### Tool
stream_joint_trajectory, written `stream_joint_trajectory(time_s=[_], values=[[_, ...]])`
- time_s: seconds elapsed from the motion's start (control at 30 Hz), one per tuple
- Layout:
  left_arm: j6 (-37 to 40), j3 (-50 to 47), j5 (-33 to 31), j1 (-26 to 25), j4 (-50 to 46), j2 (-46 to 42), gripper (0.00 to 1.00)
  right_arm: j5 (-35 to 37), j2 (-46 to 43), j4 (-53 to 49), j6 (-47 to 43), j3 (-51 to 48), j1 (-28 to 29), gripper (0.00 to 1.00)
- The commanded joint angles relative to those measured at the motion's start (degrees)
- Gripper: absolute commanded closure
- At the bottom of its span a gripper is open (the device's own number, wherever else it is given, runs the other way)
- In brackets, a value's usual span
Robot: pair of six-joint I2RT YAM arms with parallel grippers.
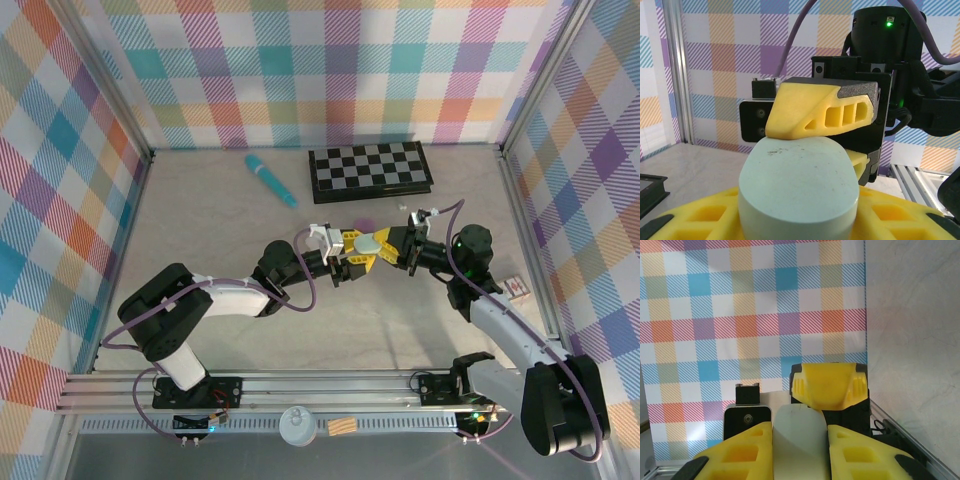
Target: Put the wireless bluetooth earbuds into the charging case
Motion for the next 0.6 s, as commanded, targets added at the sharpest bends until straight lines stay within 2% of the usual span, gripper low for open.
stream_joint_trajectory(time_s=[0.0,0.1,0.17,0.3,0.37,0.47,0.57], values=[[-0.37,1.95,2.52,-0.18,3.91,-0.03,0.59,1.02,-0.14,0.76,-0.33,-0.22,0.25,0.81],[-0.36,1.93,2.52,-0.18,3.92,-0.1,0.65,0.97,-0.47,0.53,-0.33,-0.09,0.26,0.81],[-0.35,1.8,2.4,-0.21,3.92,-0.26,0.67,1.14,-0.58,0.19,-0.33,-0.09,0.27,0.77],[-0.34,1.34,2.21,-0.11,3.78,-0.78,0.68,1.34,-2.09,-4.13,-3.98,1.23,0.27,0.51],[-0.5,0.95,2.27,0.16,3.59,-1.18,0.68,2.07,-4.55,-14.88,-11.38,4.03,0.21,0.4],[-1.4,-0.56,2.57,1.15,3.57,-2.33,0.68,6.72,-8.67,-38.99,-30.36,11.55,0.26,0.3],[-1.4,-2.42,3.19,2.32,2.57,-4.53,0.68,7.54,-9.09,-50.1,-45.82,16.59,0.34,0.24]])
